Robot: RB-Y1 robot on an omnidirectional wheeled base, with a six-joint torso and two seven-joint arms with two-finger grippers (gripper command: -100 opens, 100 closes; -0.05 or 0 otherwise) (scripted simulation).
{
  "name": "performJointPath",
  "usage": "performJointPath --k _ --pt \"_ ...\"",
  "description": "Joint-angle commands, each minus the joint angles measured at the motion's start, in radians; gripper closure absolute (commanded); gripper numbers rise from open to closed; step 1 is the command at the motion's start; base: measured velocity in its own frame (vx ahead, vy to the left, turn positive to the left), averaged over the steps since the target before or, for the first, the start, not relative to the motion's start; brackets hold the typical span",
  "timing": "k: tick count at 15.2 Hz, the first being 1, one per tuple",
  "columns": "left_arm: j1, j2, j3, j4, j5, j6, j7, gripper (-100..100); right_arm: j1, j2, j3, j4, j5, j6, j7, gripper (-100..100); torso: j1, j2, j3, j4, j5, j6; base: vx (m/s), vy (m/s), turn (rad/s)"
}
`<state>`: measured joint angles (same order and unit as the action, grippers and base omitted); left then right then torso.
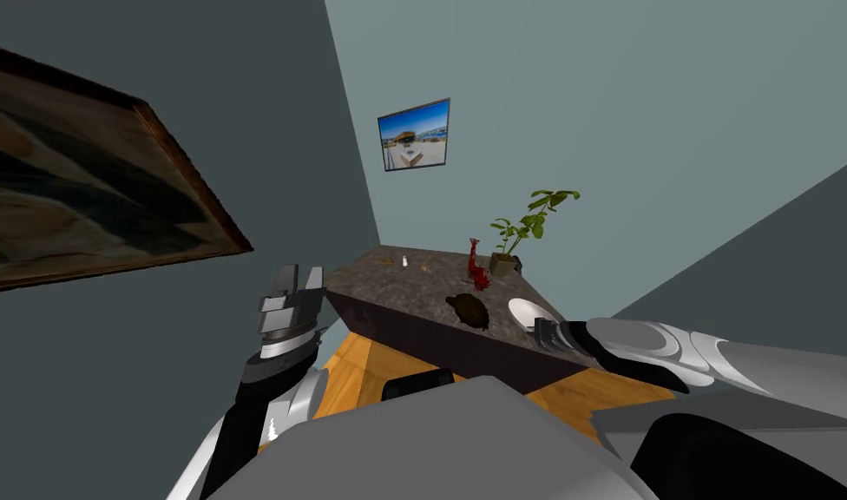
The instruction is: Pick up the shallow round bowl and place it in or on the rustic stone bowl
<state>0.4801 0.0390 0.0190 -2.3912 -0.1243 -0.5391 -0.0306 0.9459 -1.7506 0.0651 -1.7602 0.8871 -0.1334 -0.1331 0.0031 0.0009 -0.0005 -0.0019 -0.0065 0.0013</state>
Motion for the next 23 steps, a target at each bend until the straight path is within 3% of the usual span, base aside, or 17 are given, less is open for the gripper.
performJointPath --k 1,12,13,18,20,23 --pt "0.000 0.000 0.000 0.000 0.000 0.000 0.000 0 -0.024 0.023 -0.017 0.027 0.050 -0.050 -0.029 100 0.000 0.000 0.000 0.000 0.000 0.000 0.013 0.016 -0.047" --pt "0.000 0.000 0.000 0.000 0.000 0.000 0.000 0 -0.123 0.106 -0.068 0.125 0.237 -0.235 -0.133 100 0.003 0.003 0.002 0.001 0.001 0.001 0.000 0.026 -0.047" --pt "0.000 0.000 0.000 0.000 0.000 0.000 0.000 0 -0.119 0.100 -0.061 0.118 0.221 -0.215 -0.123 100 0.003 0.003 0.002 0.001 0.002 0.001 -0.008 0.022 -0.017" --pt "0.000 0.000 0.000 0.000 0.000 0.000 0.000 0 -0.128 0.014 -0.122 0.110 0.227 -0.254 -0.168 100 0.011 0.002 0.001 0.001 0.004 -0.001 0.003 0.102 -0.117" --pt "0.000 0.000 0.000 0.000 0.000 0.000 0.000 0 -0.128 0.014 -0.122 0.110 0.227 -0.254 -0.168 100 0.013 0.001 0.001 0.001 0.005 -0.001 0.014 0.108 -0.069" --pt "0.000 0.000 0.000 0.000 0.000 0.000 0.000 0 -0.133 -0.047 -0.161 0.100 0.227 -0.278 -0.197 100 0.013 0.001 0.001 0.001 0.006 -0.001 0.012 0.108 -0.125"
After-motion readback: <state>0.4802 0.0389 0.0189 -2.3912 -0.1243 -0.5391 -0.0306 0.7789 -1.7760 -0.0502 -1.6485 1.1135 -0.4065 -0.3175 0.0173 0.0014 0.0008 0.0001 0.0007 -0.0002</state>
